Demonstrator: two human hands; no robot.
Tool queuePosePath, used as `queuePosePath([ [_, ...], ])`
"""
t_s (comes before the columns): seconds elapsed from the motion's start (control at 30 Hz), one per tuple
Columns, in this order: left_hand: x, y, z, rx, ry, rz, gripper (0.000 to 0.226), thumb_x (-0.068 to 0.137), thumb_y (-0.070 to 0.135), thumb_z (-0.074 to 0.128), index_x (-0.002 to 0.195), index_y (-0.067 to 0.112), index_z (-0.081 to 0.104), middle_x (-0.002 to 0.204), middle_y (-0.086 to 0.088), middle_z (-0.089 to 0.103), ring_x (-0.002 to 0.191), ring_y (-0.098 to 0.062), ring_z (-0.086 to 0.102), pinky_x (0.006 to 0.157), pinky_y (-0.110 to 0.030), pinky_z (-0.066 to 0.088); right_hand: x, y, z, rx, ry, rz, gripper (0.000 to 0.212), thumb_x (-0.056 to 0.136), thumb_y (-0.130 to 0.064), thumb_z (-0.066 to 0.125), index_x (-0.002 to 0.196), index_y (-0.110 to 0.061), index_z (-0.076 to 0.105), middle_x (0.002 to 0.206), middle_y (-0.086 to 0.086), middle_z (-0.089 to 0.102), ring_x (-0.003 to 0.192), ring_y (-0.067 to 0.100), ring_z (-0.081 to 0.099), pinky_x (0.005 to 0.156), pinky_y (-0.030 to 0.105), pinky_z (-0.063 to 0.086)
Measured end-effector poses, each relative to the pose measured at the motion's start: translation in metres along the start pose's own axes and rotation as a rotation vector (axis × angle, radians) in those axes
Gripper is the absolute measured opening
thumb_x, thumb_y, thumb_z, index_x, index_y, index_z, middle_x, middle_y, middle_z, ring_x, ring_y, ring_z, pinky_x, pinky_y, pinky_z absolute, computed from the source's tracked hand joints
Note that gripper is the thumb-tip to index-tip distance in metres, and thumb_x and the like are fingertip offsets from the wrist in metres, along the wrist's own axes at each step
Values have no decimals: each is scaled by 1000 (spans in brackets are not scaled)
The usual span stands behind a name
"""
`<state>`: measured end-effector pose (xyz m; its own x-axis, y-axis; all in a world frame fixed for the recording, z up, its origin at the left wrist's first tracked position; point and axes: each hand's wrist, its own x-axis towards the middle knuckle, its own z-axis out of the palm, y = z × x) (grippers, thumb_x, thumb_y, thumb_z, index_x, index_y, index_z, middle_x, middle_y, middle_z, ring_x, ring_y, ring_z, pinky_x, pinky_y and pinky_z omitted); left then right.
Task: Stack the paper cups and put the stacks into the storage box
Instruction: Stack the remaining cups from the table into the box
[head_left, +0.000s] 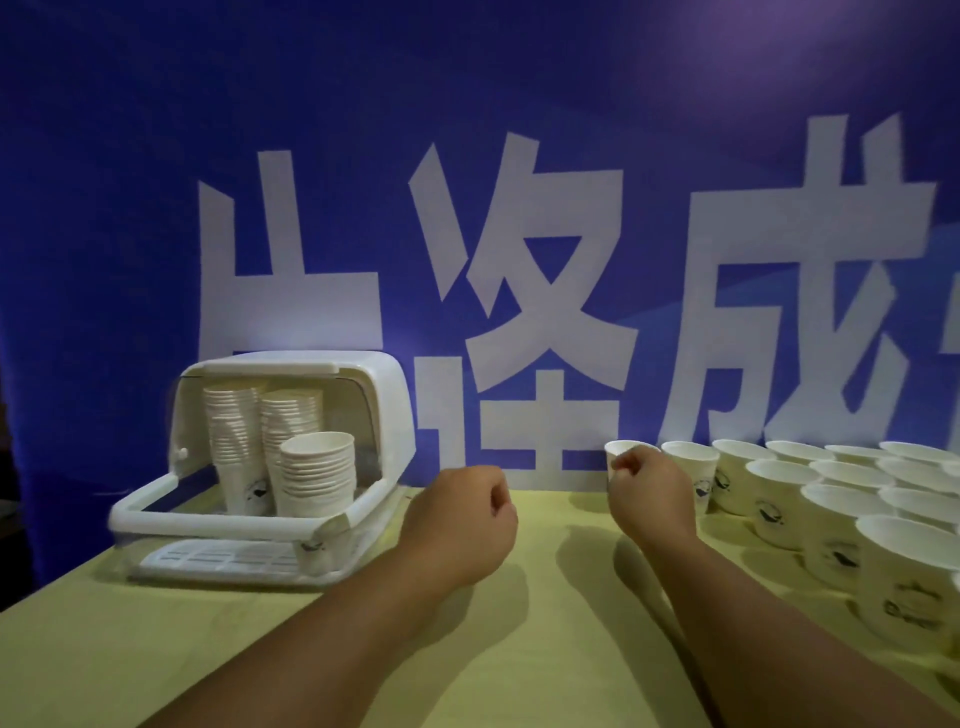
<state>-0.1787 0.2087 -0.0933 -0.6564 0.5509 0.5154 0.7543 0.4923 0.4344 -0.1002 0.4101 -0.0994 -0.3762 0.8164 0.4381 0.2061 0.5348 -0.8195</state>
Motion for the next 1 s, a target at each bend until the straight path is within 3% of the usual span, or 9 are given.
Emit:
queuePosePath([
  [0.07,13,19,25,-30,-50,-36,3,87,29,60,85,31,61,84,9,63,74,-11,60,61,-30,49,10,19,-4,29,79,62,22,94,-7,56,110,-16,67,95,1,63,82,17,58,67,29,50],
  [0.13,27,40,54,-108,-103,-89,16,89,25,63,100,35,58,93,6,63,78,-12,62,60,-28,47,16,34,-5,70,107,144,36,92,-1,55,120,-21,60,104,3,62,87,20,58,69,35,53],
  [0.27,48,78,104,-413,-244,-180,77,90,6,66,141,53,33,125,2,60,99,-19,60,72,-28,57,23,47,-5,130,16,258,79,89,6,53,143,-47,28,136,9,47,103,27,52,73,42,55],
  [0.33,54,85,121,-382,-345,-145,109,85,1,70,148,64,6,142,0,49,107,-20,54,72,-29,54,26,47,-5,125,-49,278,89,90,6,50,145,-55,15,144,12,39,109,30,50,75,44,55],
  [0.4,58,85,132,-264,-333,-102,122,80,0,72,145,68,-5,144,-2,48,110,-23,56,77,-34,57,30,48,-6,97,-89,299,92,90,5,48,146,-57,9,144,14,39,109,31,53,79,49,57],
  [0.5,63,81,141,-130,-224,-43,113,85,5,72,150,62,-1,141,-3,53,112,-24,60,86,-36,57,34,54,-4,51,-93,279,87,90,4,48,147,-51,14,138,11,44,103,29,56,78,48,58],
  [0.6,63,73,144,-116,-199,3,94,87,4,68,148,52,16,134,-4,56,101,-19,58,77,-30,52,35,57,-3,11,-13,199,70,86,4,54,137,-37,31,114,8,54,94,27,58,75,45,58],
  [0.8,58,68,142,-169,5,-62,17,103,23,57,119,27,54,118,0,63,92,-12,57,80,-26,53,34,57,-6,-54,54,139,35,89,-1,61,121,-15,59,107,9,63,91,23,58,76,33,51],
  [1.0,52,69,119,-81,162,-104,26,106,40,46,127,27,56,120,1,67,98,-16,66,84,-34,60,29,44,-11,9,86,42,10,93,-19,66,101,-17,69,94,2,67,84,17,60,79,36,54],
])
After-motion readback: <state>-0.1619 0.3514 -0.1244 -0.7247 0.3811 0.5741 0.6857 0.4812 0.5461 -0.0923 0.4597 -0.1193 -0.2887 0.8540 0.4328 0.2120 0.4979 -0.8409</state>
